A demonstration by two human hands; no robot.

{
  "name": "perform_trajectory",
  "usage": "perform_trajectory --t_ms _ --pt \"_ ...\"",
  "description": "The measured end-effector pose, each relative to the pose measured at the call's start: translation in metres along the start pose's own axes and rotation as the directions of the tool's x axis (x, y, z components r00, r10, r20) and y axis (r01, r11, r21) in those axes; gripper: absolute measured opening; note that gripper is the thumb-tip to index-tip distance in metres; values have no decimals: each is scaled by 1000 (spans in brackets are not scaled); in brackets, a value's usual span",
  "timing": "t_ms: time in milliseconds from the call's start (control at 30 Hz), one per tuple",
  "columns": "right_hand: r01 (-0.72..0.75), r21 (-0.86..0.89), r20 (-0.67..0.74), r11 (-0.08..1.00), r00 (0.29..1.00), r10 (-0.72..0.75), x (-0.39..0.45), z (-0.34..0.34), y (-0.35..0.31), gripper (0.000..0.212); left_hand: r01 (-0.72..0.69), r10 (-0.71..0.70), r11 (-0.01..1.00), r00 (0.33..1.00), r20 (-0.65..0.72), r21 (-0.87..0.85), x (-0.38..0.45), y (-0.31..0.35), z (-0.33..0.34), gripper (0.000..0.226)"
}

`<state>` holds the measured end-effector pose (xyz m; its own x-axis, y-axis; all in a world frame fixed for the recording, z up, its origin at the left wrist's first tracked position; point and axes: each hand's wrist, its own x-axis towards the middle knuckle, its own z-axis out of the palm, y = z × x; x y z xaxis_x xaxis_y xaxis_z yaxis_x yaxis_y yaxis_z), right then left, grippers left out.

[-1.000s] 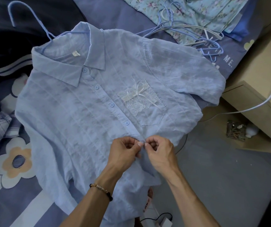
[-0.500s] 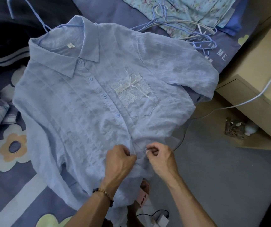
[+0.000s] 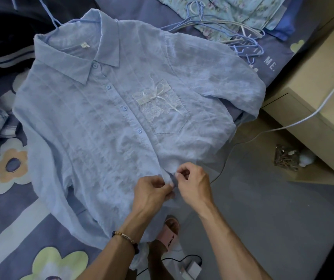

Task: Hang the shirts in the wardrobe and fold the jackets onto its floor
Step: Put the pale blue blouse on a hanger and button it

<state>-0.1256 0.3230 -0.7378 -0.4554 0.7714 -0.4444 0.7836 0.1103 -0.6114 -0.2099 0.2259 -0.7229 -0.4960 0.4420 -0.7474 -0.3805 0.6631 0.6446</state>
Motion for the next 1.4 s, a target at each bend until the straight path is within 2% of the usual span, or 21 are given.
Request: perform_trajectory --t_ms 100,267,467,567,700,833,1000,1200,1300,1400 --pt "-21 113 -58 993 998 28 -12 -23 0 10 3 -2 994 1000 9 -112 -6 7 16 36" --pt "-30 227 -94 973 994 52 -24 -39 -1 11 7 -3 982 1000 25 -191 -17 24 35 47" --pt "-21 247 -75 969 996 41 -28 -36 -1 11 20 -16 978 1000 23 -209 -17 25 32 25" --pt "-10 249 -88 968 996 33 -27 -34 2 11 -2 17 984 996 85 -180 -20 28 27 10" --pt "4 236 -83 972 996 16 -26 -36 4 17 54 -8 968 983 183 -246 -14 24 19 13" --pt "19 206 -22 978 1000 -15 -29 -37 1 19 68 -37 962 992 120 -266 -10 25 16 9" --pt "218 26 -113 976 970 -213 -31 -35 -6 13 57 -41 979 996 85 -197 -7 29 15 12" --pt "239 -33 -94 970 966 -241 -24 -30 -8 11 66 -49 968 996 77 -242 -3 33 10 11" --pt "150 79 -74 986 987 -144 -24 -30 -5 10 66 -51 965 997 64 -254 -4 34 11 5" --pt "-21 341 -15 940 1000 27 -25 -35 -8 4 61 -45 970 997 70 -237 -4 36 13 5"
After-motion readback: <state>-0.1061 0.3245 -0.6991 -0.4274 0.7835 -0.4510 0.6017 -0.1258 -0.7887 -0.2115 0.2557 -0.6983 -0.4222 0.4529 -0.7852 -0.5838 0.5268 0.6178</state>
